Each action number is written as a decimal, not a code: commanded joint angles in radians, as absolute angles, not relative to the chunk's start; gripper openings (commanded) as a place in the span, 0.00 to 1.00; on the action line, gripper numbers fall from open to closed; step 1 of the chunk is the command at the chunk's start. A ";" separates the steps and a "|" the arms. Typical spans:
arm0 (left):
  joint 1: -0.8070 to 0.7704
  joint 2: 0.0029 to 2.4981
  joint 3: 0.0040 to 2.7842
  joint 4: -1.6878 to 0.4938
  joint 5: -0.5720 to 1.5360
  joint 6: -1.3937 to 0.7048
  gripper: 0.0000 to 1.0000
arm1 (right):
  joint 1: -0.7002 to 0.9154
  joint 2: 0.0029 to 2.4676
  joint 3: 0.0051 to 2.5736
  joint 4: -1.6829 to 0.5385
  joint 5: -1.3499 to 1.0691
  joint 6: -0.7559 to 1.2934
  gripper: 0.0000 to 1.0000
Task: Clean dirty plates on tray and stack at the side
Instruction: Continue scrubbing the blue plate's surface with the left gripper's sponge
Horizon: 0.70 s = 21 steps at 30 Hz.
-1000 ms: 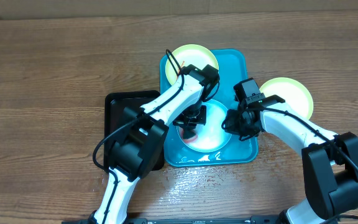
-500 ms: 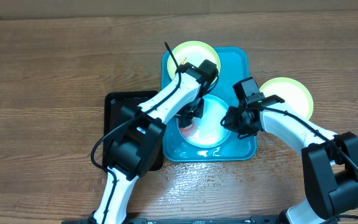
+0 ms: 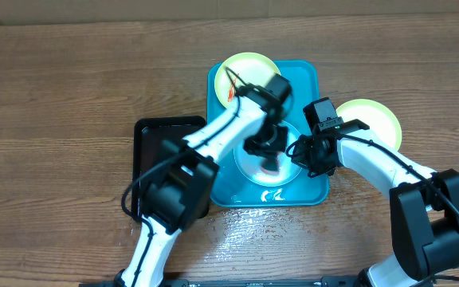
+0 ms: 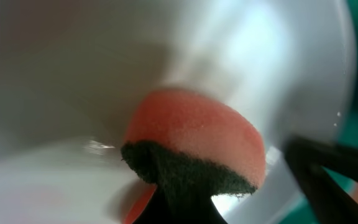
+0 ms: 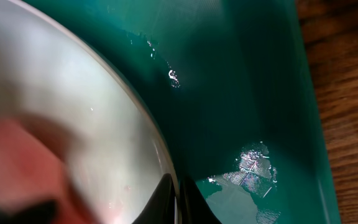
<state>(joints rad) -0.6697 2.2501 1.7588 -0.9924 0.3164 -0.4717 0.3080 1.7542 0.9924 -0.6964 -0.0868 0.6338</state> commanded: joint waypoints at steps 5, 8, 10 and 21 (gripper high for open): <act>-0.701 2.270 1.744 -1.010 0.281 -0.590 0.04 | 0.296 1.769 0.984 -0.716 0.007 0.662 0.04; -0.673 2.270 1.744 -1.035 0.189 -0.636 0.04 | 0.296 1.769 0.984 -0.717 0.007 0.662 0.04; -0.650 2.270 1.744 -1.036 0.144 -0.637 0.04 | 0.296 1.769 0.984 -0.716 0.007 0.662 0.04; -0.596 2.270 1.768 -1.071 -0.059 -0.662 0.04 | 0.296 1.769 0.984 -0.716 0.007 0.662 0.04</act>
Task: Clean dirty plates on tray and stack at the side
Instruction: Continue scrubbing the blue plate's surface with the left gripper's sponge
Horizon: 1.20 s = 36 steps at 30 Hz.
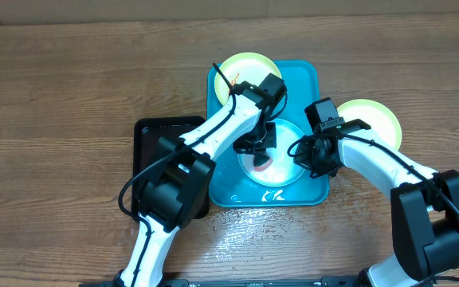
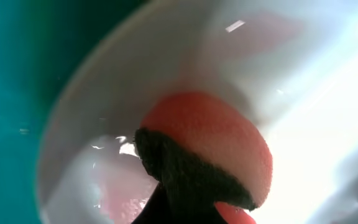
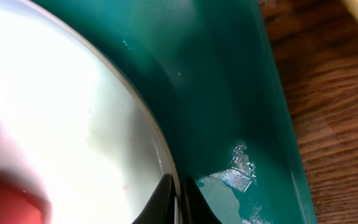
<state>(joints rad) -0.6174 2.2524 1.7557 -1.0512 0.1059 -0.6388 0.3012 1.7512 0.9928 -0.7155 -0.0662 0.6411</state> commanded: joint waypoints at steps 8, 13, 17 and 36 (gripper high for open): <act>-0.609 2.270 1.824 -1.145 -0.278 -0.610 0.04 | 0.296 1.769 0.984 -0.716 0.007 0.662 0.04; -0.630 2.270 1.820 -1.147 -0.086 -0.571 0.04 | 0.296 1.769 0.984 -0.716 0.007 0.662 0.04; -0.643 2.270 1.807 -1.098 0.141 -0.571 0.04 | 0.296 1.769 0.984 -0.717 0.007 0.662 0.04; -0.643 2.270 1.714 -1.125 0.231 -0.583 0.04 | 0.296 1.769 0.984 -0.719 0.006 0.662 0.04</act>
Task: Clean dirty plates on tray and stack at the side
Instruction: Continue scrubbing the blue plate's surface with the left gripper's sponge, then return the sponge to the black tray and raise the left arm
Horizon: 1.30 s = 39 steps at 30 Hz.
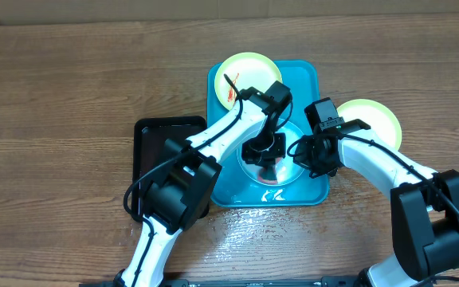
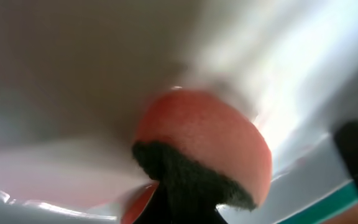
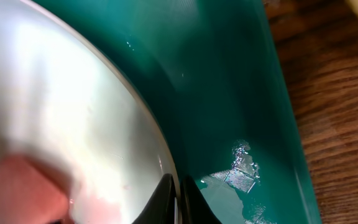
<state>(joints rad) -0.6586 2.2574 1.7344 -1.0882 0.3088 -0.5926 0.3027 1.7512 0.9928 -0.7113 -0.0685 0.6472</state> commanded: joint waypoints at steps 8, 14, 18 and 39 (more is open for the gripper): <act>-0.618 2.270 1.749 -1.218 0.005 -0.603 0.04 | 0.296 1.769 0.984 -0.723 0.006 0.662 0.04; -0.614 2.270 1.772 -1.248 -0.358 -0.638 0.04 | 0.296 1.769 0.984 -0.728 0.007 0.662 0.04; -0.614 2.270 1.777 -1.249 -0.378 -0.635 0.04 | 0.296 1.769 0.984 -0.731 0.007 0.662 0.04; -0.274 1.914 1.864 -1.394 0.126 -0.362 0.04 | 0.296 1.769 0.984 -0.695 0.006 0.495 0.04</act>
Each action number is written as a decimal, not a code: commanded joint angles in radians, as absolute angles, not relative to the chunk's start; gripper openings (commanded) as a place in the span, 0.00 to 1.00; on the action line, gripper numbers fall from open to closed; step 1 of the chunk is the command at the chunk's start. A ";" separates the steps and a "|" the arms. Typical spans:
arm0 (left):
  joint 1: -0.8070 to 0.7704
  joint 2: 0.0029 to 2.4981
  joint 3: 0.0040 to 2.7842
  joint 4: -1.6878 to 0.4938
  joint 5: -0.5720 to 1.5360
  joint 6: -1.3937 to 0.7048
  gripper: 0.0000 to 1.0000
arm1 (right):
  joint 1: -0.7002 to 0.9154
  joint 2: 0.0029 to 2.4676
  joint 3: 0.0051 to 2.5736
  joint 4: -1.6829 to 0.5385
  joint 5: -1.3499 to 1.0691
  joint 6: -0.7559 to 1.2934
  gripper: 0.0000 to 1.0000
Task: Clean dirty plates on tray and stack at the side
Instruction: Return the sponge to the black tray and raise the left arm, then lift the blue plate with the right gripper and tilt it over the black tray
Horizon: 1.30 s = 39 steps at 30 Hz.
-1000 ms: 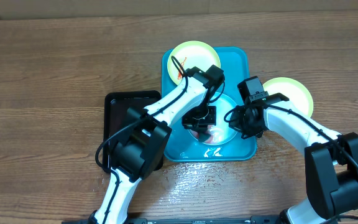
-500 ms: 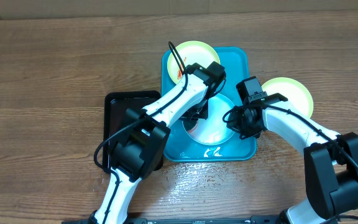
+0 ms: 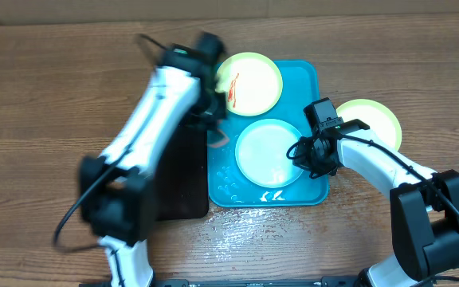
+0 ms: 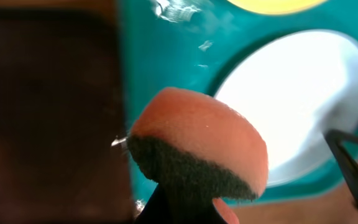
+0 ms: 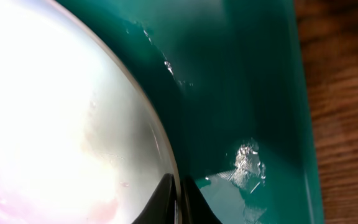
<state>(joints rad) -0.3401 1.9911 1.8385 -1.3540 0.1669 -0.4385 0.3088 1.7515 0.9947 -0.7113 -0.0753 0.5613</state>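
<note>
A white plate lies in the front half of the teal tray; faint pink smears show on it in the right wrist view. My right gripper is shut on the plate's right rim. A yellow plate with a red stain sits at the tray's back. My left gripper, blurred, is shut on an orange sponge with a dark scrub side, over the tray's left edge beside the black tray. The white plate lies to its right.
A clean yellow-green plate rests on the wooden table right of the tray. The black tray sits against the teal tray's left side, partly under my left arm. Water drops glint on the teal tray floor.
My left gripper has come off the white plate with the sponge and now sits at the tray's left edge by the black tray. The white plate is uncovered. The right gripper still grips the rim.
At all three earlier moments the sponge in my left gripper was pressed on the white plate, at a different spot each time, while my right gripper stayed clamped on the rim. Now the sponge is off the plate, over to the left.
</note>
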 commanded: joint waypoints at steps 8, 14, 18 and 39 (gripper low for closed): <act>-0.221 1.911 1.645 -1.372 0.025 -0.341 0.04 | 0.296 1.769 0.984 -0.698 0.006 0.492 0.04; -0.223 1.911 1.422 -1.207 0.041 -0.363 0.04 | 0.296 1.767 0.994 -0.747 0.006 0.476 0.04; -0.206 1.911 1.401 -1.189 0.041 -0.371 0.15 | 0.297 1.757 1.068 -0.840 0.008 0.424 0.04; 0.037 1.684 1.848 -1.377 0.279 -0.370 1.00 | 0.684 1.687 1.583 -1.017 0.337 0.253 0.04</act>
<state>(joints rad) 0.0021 1.7447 1.7931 -1.3754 0.1829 -0.3664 0.6151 1.7111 1.5616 -1.0378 0.2440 0.2756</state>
